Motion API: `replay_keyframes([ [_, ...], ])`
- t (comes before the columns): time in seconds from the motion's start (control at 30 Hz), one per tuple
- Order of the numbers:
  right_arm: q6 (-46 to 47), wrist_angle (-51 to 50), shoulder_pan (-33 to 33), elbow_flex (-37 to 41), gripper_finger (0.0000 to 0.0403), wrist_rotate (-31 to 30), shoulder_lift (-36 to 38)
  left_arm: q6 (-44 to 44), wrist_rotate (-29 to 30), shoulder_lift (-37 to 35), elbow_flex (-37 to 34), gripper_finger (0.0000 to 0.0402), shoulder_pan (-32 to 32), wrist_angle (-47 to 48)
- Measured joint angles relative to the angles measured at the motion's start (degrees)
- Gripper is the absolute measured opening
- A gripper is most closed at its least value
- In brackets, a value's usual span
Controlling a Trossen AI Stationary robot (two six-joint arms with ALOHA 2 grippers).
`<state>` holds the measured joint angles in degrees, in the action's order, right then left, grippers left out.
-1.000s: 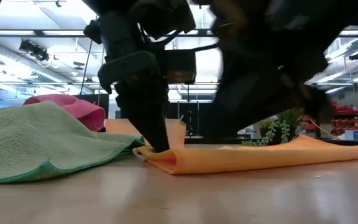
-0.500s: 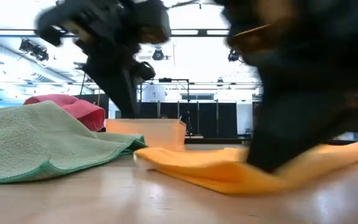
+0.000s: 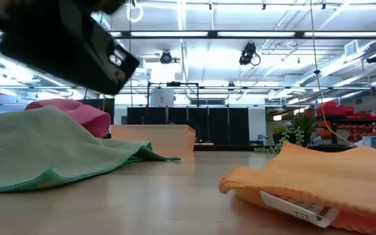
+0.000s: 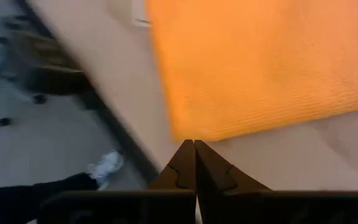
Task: Fold microfiber towels
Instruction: Fold the right orange microfiber cloth
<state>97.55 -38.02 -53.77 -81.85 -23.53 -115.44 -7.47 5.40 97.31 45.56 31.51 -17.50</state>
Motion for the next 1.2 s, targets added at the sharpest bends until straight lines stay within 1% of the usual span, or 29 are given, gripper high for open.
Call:
replay_keyframes([
  [0.07,-1.98,-0.49,-1.35,-0.01,0.0005,-1.63,1.91,7.21,2.14,3.48,4.06,0.0008,1.09,-1.6],
  [0.13,-5.15,0.55,-1.88,-0.15,0.0011,-2.29,2.89,13.68,4.72,5.45,6.49,0.0018,2.07,0.72],
  [0.17,-6.86,0.33,-2.71,-0.19,0.0015,-2.43,3.12,16.15,5.21,7.49,8.54,0.0026,1.85,0.4],
  [0.2,-8.59,0.17,-3.04,-0.09,0.0018,-2.61,3.15,17.25,5.61,9.03,10.01,0.0034,1.52,-0.19],
  [0.27,-12.23,1.12,-3.32,-0.08,0.0025,-2.83,2.74,17.47,6.69,10.2,11.66,0.0051,0.55,2.14],
  [0.33,-17.32,1.86,-3.75,-0.08,0.0035,-3.44,1.94,18.71,6.07,12.86,14.28,0.007,-0.71,0.53],
  [0.37,-20.29,3.42,-3.56,-0.06,0.0041,-3.74,1.37,20.73,5.91,12.98,14.29,0.0081,-0.89,2.06],
  [0.47,-31.11,5.07,-3.62,0.0,0.0067,-5.85,-0.06,30.91,2.62,16.29,16.46,0.0114,-1.26,1.49],
  [0.57,-42.05,9.69,-3.43,-0.13,0.0101,-7.56,-1.44,39.44,2.08,18.62,18.29,0.0146,-0.82,1.84],
  [0.63,-46.58,12.62,-2.95,-0.01,0.0125,-7.77,-2.44,43.65,2.14,19.22,18.38,0.0164,-0.92,2.88],
  [0.73,-48.62,12.86,-2.76,-0.01,0.0158,-7.86,-3.2,45.47,2.08,20.45,18.46,0.0179,-2.01,1.97],
  [0.77,-48.73,13.09,-2.63,0.0,0.0167,-7.97,-3.38,45.54,2.05,20.47,18.37,0.0181,-2.16,2.96],
  [0.9,-48.62,11.71,-2.41,0.02,0.0194,-8.96,-3.95,47.27,0.87,20.99,18.47,0.0178,-3.15,2.1],
  [1.07,-48.71,11.94,-2.28,-0.01,0.02,-8.16,-4.79,48.18,-1.03,20.99,18.4,0.0166,-4.54,2.35],
  [1.2,-48.58,12.16,-2.2,0.46,0.02,-8.15,-5.57,45.82,-2.87,20.99,18.4,0.0161,-5.71,2.65],
])
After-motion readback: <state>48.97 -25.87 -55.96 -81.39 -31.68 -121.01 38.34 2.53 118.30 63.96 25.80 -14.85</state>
